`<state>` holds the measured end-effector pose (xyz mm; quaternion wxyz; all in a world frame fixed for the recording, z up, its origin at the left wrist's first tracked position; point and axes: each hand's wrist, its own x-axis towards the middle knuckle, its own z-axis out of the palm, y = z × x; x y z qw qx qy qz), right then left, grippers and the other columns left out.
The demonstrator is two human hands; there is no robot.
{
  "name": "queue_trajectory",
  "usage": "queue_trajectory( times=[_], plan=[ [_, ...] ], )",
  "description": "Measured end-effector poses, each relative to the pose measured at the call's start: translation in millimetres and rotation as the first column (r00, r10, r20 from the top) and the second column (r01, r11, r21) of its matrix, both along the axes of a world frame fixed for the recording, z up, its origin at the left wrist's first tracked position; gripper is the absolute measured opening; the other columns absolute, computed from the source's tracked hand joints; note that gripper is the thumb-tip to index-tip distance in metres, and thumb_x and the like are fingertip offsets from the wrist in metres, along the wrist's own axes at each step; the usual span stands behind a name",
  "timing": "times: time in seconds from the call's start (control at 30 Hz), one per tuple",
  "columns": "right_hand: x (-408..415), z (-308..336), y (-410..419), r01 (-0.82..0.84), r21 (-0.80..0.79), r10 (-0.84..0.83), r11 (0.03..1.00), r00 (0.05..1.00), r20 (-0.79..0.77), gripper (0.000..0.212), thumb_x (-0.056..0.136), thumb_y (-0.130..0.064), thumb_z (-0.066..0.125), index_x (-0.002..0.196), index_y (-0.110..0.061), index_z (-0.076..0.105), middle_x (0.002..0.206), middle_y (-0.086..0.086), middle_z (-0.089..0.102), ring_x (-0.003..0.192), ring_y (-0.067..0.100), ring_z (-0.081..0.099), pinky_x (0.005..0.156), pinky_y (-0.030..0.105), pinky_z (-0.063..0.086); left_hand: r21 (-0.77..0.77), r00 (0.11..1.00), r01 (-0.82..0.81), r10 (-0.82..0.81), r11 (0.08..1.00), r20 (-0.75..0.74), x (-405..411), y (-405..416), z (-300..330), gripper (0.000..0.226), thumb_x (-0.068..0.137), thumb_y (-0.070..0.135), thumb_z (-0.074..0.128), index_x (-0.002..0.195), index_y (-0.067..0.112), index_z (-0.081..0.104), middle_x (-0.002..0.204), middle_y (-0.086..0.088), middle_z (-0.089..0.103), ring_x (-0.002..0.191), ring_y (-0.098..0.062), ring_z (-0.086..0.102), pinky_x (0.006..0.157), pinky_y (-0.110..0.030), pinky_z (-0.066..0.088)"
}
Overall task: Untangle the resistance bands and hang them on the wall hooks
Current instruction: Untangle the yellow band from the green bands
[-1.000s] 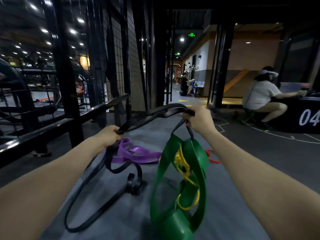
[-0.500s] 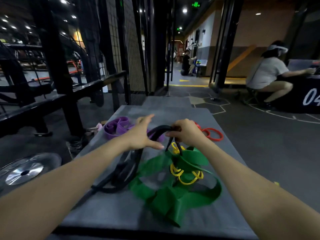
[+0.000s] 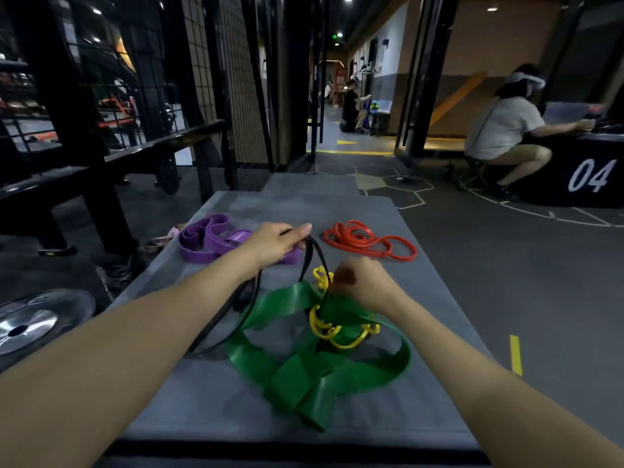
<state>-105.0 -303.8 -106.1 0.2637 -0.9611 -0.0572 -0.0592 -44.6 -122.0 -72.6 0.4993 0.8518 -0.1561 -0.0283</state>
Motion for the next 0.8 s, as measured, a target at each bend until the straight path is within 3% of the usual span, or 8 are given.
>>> queue_trajectory(
  times=[0.1, 0.23, 0.3, 0.37, 0.43, 0.57, 0.7, 0.8],
  plan=[
    [0, -15, 11, 0.019, -0.076, -0.024, 0.997, 0.998, -0.066, 0.029, 0.082, -0.032, 0.068, 0.09, -0.004, 0.066, 0.094, 0.016, 0.068, 0.092, 0.033, 0.062, 0.075, 0.04, 0.05, 0.034, 0.999, -0.033, 0.033, 0.999, 0.018, 0, -2, 3, 0.044, 0.086, 0.053, 0.053, 0.065, 0.015, 0.062, 0.034, 0.009, 0.036, 0.039, -0.007, 0.033, 0.049, -0.024, 0.028],
    [0, -26, 27, 0.081, -0.108, -0.093, 0.991, 0.989, -0.111, 0.046, 0.084, -0.045, 0.061, 0.06, -0.014, 0.038, 0.067, 0.009, 0.049, 0.073, 0.031, 0.055, 0.054, 0.03, 0.033, 0.078, 0.999, -0.05, 0.049, 0.996, 0.016, 2, -2, 3, 0.048, 0.082, 0.057, 0.056, 0.066, 0.013, 0.066, 0.048, 0.004, 0.049, 0.049, -0.013, 0.039, 0.054, -0.026, 0.034],
    [-2, -29, 35, 0.13, -0.092, -0.139, 0.987, 0.985, -0.099, 0.048, 0.083, -0.054, 0.057, 0.069, -0.011, 0.041, 0.072, 0.01, 0.053, 0.079, 0.033, 0.059, 0.057, 0.031, 0.035, 0.075, 0.999, -0.024, 0.027, 0.997, -0.04, 2, -2, 4, 0.048, 0.082, 0.056, 0.056, 0.086, 0.011, 0.072, 0.056, 0.005, 0.057, 0.051, -0.011, 0.041, 0.051, -0.023, 0.033],
    [-2, -27, 45, 0.2, -0.033, -0.203, 0.979, 0.97, -0.137, 0.054, 0.078, -0.067, 0.053, 0.077, -0.014, 0.049, 0.069, 0.003, 0.055, 0.076, 0.03, 0.059, 0.059, 0.031, 0.04, 0.053, 0.993, 0.016, -0.01, 0.998, -0.12, 1, -2, 6, 0.043, 0.085, 0.049, 0.057, 0.1, 0.01, 0.07, 0.047, 0.012, 0.056, 0.048, -0.008, 0.039, 0.045, -0.019, 0.029],
    [2, -24, 55, 0.291, 0.039, -0.274, 0.956, 0.931, -0.24, 0.064, 0.073, -0.077, 0.048, 0.084, -0.014, 0.057, 0.079, 0.002, 0.061, 0.082, 0.028, 0.062, 0.067, 0.032, 0.045, 0.007, 0.978, 0.083, -0.08, 0.997, -0.193, -2, -3, 9, 0.033, 0.087, 0.04, 0.058, 0.096, 0.009, 0.066, 0.042, 0.009, 0.052, 0.038, -0.003, 0.035, 0.038, -0.016, 0.024],
    [11, -22, 74, 0.462, 0.13, -0.39, 0.877, 0.844, -0.368, 0.098, 0.058, -0.091, 0.037, 0.112, -0.012, 0.06, 0.114, 0.007, 0.064, 0.105, 0.03, 0.061, 0.091, 0.042, 0.047, -0.043, 0.942, 0.183, -0.187, 0.982, -0.279, -8, 3, 14, 0.029, 0.087, 0.028, 0.06, 0.069, 0.006, 0.059, 0.047, -0.002, 0.031, 0.032, -0.006, 0.024, 0.036, -0.015, 0.018],
    [11, -20, 85, 0.499, 0.045, -0.452, 0.866, 0.817, -0.357, 0.087, 0.066, -0.075, 0.057, 0.125, -0.012, 0.051, 0.128, 0.006, 0.057, 0.118, 0.03, 0.055, 0.099, 0.043, 0.043, -0.046, 0.936, 0.181, -0.186, 0.982, -0.299, -8, 14, 15, 0.031, 0.087, 0.025, 0.06, 0.06, 0.01, 0.057, 0.035, 0.007, 0.038, 0.031, -0.004, 0.026, 0.036, -0.015, 0.016],
    [8, -19, 81, 0.378, 0.038, -0.338, 0.925, 0.864, -0.374, 0.073, 0.067, -0.047, 0.074, 0.123, -0.009, 0.047, 0.127, 0.01, 0.057, 0.117, 0.03, 0.056, 0.094, 0.04, 0.046, -0.02, 0.976, 0.043, -0.046, 0.999, -0.215, -1, 32, 13, 0.029, 0.087, 0.026, 0.062, 0.06, 0.015, 0.057, 0.032, 0.008, 0.043, 0.032, -0.003, 0.031, 0.039, -0.017, 0.02]
  ],
)
